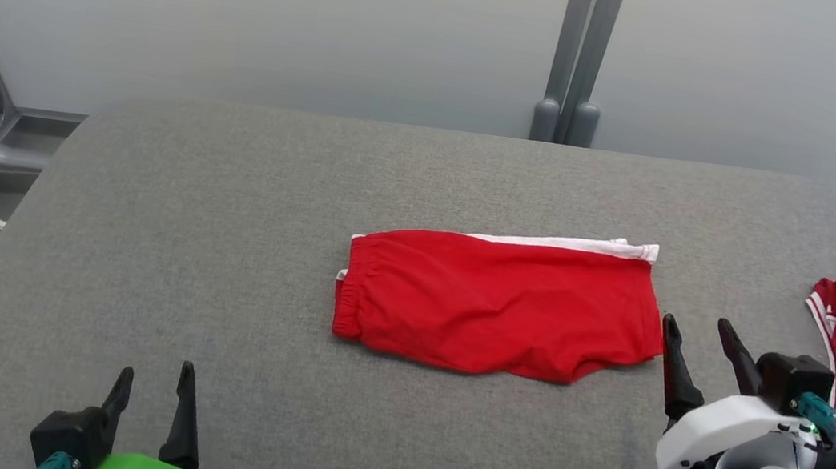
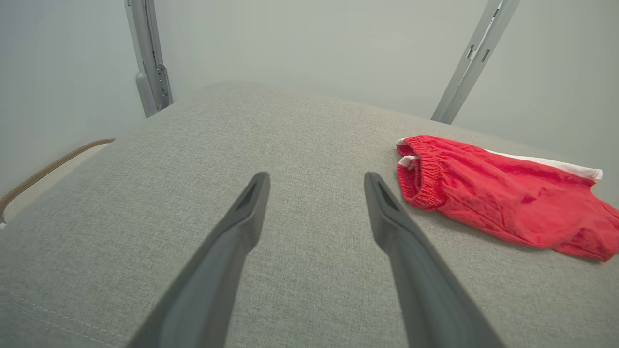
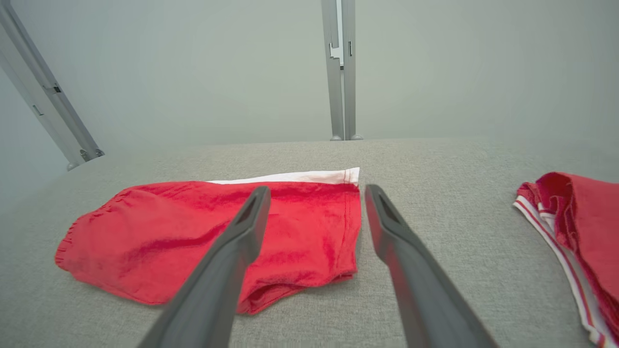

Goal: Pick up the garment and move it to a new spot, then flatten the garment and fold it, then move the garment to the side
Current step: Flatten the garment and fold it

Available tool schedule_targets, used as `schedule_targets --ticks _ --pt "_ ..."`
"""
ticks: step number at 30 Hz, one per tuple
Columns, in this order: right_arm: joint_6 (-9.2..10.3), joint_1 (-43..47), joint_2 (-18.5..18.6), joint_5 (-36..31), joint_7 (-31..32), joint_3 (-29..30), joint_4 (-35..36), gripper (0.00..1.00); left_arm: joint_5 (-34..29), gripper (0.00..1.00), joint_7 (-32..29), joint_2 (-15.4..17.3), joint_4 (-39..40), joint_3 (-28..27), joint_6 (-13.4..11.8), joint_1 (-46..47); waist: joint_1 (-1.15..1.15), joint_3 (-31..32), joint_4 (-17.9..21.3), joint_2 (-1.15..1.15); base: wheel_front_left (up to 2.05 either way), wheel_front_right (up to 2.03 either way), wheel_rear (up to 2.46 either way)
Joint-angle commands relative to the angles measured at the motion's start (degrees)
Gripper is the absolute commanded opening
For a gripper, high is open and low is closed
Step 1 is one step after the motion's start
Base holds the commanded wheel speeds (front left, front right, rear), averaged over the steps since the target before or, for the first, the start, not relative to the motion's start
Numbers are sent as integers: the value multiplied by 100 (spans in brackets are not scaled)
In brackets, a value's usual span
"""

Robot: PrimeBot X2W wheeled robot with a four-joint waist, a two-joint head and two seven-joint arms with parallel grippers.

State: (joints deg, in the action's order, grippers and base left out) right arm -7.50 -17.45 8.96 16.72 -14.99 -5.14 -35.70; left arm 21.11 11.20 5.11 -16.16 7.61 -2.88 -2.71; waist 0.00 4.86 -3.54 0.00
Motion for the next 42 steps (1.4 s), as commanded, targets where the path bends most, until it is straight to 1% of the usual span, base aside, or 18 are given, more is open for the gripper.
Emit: schedule_targets --ticks 1,3,8,12,16,20,23,27,42 --pt "3 169 -74 -120 -14 98 197 100 2 100 44 48 32 -31 -50 103 0 67 152 0 0 0 0" --pt "3 406 -203 -304 -14 228 538 100 -9 100 72 120 50 -76 -63 114 0 68 224 0 0 0 0" --pt "3 838 -437 -573 59 416 1181 100 -72 100 216 269 93 -108 54 183 0 68 376 0 0 0 0" --pt "3 1137 -537 -655 175 493 1574 100 -69 100 347 288 186 -149 180 203 0 81 435 0 0 0 0" --pt "3 1361 -575 -720 292 565 1829 100 -25 100 380 300 166 -221 254 114 0 92 524 0 0 0 0" --pt "3 1519 -599 -810 413 637 1925 100 -39 100 397 357 116 -256 324 -40 0 92 591 0 0 0 0" --pt "3 1622 -601 -752 474 675 1937 100 -54 100 403 421 71 -233 395 -146 0 91 625 0 0 0 0" --pt "3 1714 -604 -615 545 698 1885 100 -144 100 382 485 11 -165 352 -284 0 94 629 0 0 0 0" --pt "3 1628 -604 -455 623 635 1863 100 -59 100 288 508 74 -99 303 -313 0 82 532 0 0 0 0"
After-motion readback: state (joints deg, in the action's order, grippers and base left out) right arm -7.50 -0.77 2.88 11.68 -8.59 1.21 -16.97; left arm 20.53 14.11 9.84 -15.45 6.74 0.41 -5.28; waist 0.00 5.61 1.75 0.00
